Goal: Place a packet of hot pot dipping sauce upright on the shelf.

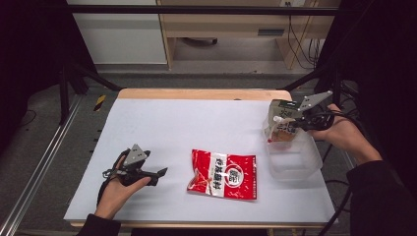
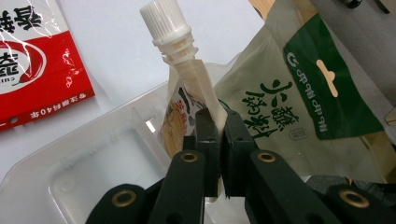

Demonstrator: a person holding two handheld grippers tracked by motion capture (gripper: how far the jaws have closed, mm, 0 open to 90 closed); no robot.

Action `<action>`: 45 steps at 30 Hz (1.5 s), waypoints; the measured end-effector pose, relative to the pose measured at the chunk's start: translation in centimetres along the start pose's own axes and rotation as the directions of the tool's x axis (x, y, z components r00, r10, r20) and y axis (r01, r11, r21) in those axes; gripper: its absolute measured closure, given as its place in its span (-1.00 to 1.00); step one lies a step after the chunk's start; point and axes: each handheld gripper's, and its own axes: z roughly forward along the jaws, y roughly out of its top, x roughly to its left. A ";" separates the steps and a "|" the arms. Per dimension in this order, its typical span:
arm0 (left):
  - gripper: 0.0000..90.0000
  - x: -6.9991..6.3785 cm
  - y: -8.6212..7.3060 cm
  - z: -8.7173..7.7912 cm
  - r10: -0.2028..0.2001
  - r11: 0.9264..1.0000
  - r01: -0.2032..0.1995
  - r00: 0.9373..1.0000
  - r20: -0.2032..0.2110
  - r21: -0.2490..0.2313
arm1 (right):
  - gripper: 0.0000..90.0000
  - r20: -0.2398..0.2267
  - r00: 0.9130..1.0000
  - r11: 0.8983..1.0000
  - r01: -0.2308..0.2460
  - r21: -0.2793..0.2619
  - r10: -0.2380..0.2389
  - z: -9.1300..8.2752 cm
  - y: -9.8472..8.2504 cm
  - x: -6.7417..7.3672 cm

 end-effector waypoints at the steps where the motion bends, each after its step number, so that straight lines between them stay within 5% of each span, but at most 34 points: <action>1: -0.78 0.0 0.0 0.0 0.001 1.000 -0.001 1.000 0.001 0.001 | 0.94 -0.007 1.000 1.000 -0.001 -0.008 0.001 0.1 -0.1 0.0; 18: -0.77 -0.1 0.0 0.0 0.002 1.000 -0.002 1.000 0.004 0.000 | 0.90 -0.006 0.999 0.999 -0.038 -0.006 0.038 0.5 -0.7 -0.3; 25: -0.77 -0.2 -0.1 0.2 0.008 1.000 -0.008 1.000 0.001 0.007 | 0.34 0.027 0.996 0.996 -0.081 -0.025 0.081 -0.2 -0.3 -0.2; 28: -0.78 -0.3 -0.1 0.3 0.009 1.000 -0.009 1.000 -0.002 0.009 | -0.04 0.092 0.992 0.995 -0.077 -0.068 0.084 -1.2 0.1 0.6; 35: -0.78 -0.6 -0.1 0.3 0.020 1.000 -0.020 1.000 -0.005 0.006 | -0.42 0.171 0.980 0.987 -0.082 -0.140 0.106 -3.3 1.4 2.4; 41: -0.78 -0.8 -0.2 0.2 0.025 1.000 -0.025 1.000 -0.012 0.005 | -0.72 0.190 0.974 0.978 -0.084 -0.188 0.120 -4.8 3.3 4.7; 45: -0.79 -1.2 -0.1 0.2 0.041 0.999 -0.041 0.999 -0.018 -0.001 | -0.72 0.214 0.968 0.970 -0.078 -0.231 0.129 -5.9 4.4 7.2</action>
